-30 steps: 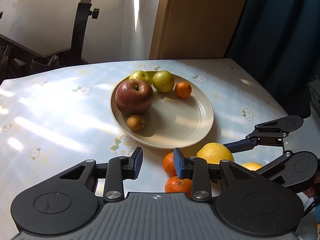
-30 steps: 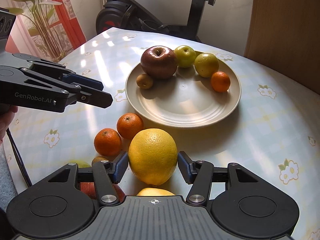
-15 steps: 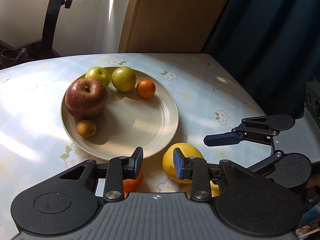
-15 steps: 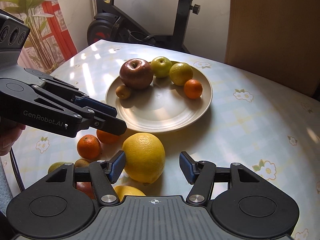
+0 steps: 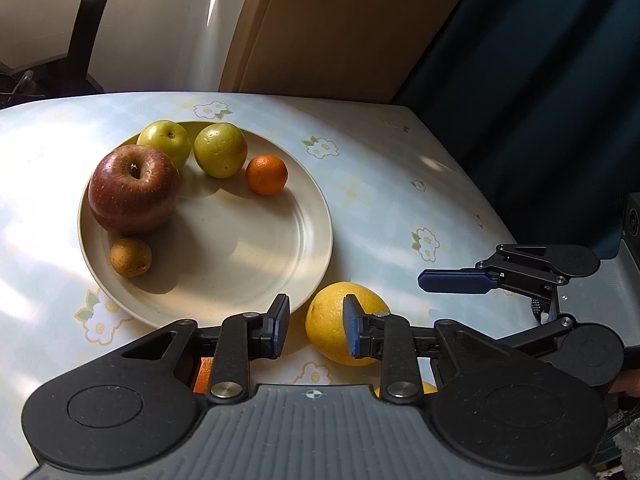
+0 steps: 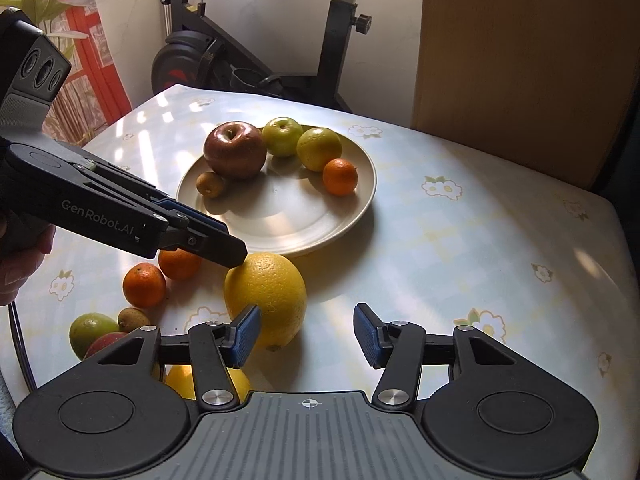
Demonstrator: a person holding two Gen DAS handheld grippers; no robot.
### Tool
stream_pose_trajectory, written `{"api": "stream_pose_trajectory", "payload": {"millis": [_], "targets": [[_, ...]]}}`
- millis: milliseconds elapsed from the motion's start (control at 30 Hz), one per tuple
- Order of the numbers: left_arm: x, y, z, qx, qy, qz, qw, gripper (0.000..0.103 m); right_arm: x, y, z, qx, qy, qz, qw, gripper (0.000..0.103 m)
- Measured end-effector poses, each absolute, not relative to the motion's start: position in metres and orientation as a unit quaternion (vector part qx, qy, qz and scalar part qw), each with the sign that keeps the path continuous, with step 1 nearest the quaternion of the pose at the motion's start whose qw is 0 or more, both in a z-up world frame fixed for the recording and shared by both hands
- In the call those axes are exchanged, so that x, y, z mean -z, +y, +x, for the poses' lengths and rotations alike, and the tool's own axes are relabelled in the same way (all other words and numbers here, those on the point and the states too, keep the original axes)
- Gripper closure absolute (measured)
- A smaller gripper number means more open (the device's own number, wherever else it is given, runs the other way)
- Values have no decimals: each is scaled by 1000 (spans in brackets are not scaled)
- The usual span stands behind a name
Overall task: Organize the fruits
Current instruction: 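Close the left tool on the large yellow pomelo while the right tool clamps its side, then carry the yellow pomelo with both tools and lower it onto the plate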
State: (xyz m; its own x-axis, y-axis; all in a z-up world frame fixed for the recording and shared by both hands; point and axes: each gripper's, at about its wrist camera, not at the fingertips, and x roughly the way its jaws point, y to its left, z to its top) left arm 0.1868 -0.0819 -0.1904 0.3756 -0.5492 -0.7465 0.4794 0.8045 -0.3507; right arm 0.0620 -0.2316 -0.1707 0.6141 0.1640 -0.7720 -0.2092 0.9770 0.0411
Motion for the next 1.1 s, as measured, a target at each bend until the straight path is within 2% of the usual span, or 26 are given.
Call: {"api": "stream_pose_trajectory", "payload": {"millis": [233, 467, 1100], "targets": [[187, -96, 193, 313, 465, -36, 828, 72, 183, -231, 66, -112, 439, -8, 892, 54], [189, -111, 198, 328, 474, -47, 816, 72, 195, -233, 71, -117, 445, 16, 888, 60], [194, -111, 195, 341, 478, -67, 806, 72, 191, -234, 66, -127, 415, 17, 901, 60]]}}
